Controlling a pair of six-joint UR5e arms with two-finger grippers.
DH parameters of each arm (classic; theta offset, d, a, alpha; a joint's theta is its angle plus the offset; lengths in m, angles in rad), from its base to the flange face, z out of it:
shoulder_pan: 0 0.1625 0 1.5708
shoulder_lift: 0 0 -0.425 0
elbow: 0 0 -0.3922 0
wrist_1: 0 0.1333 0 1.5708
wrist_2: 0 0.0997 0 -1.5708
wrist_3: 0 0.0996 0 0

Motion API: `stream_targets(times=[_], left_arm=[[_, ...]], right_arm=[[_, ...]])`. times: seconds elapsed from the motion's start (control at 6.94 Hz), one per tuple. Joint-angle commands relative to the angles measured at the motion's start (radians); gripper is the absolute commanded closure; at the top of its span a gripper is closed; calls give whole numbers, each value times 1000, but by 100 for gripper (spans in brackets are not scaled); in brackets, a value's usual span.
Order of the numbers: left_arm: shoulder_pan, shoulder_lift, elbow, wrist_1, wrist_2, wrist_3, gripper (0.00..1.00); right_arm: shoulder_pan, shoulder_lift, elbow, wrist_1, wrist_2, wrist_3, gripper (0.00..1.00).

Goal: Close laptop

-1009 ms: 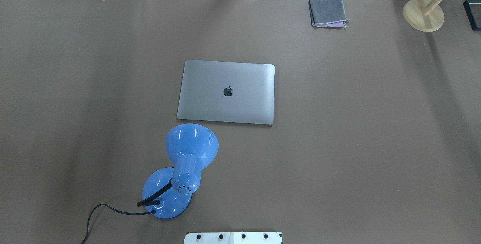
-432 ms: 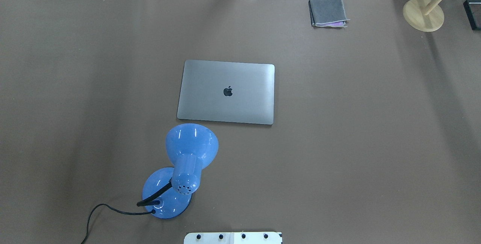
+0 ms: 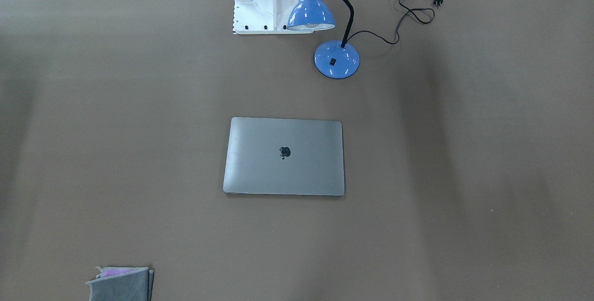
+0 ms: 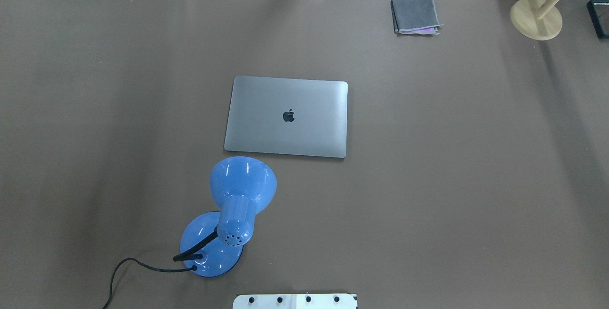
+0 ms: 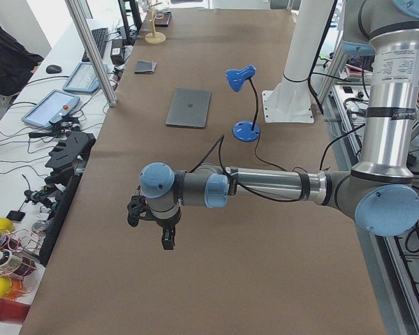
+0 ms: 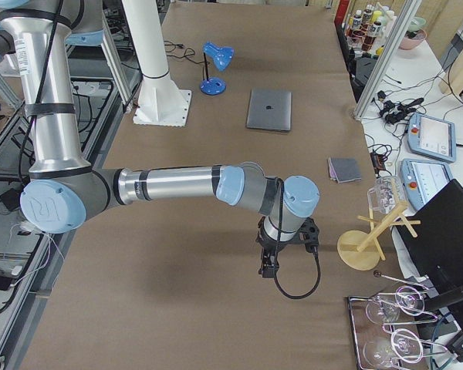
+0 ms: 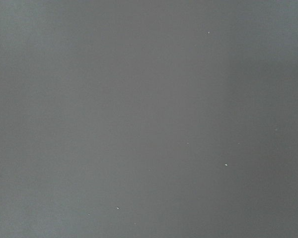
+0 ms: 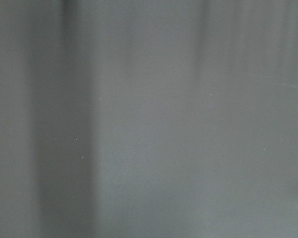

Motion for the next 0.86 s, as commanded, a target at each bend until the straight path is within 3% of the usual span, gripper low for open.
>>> stream_targets(times=[0.0, 0.72], left_arm=[[-1, -1, -1, 0, 0, -2, 2], [-1, -1, -4, 0, -4, -2, 2]], right_arm=[[5, 2, 1, 1, 1, 0, 0], [16, 5, 2, 1, 3, 0, 0]])
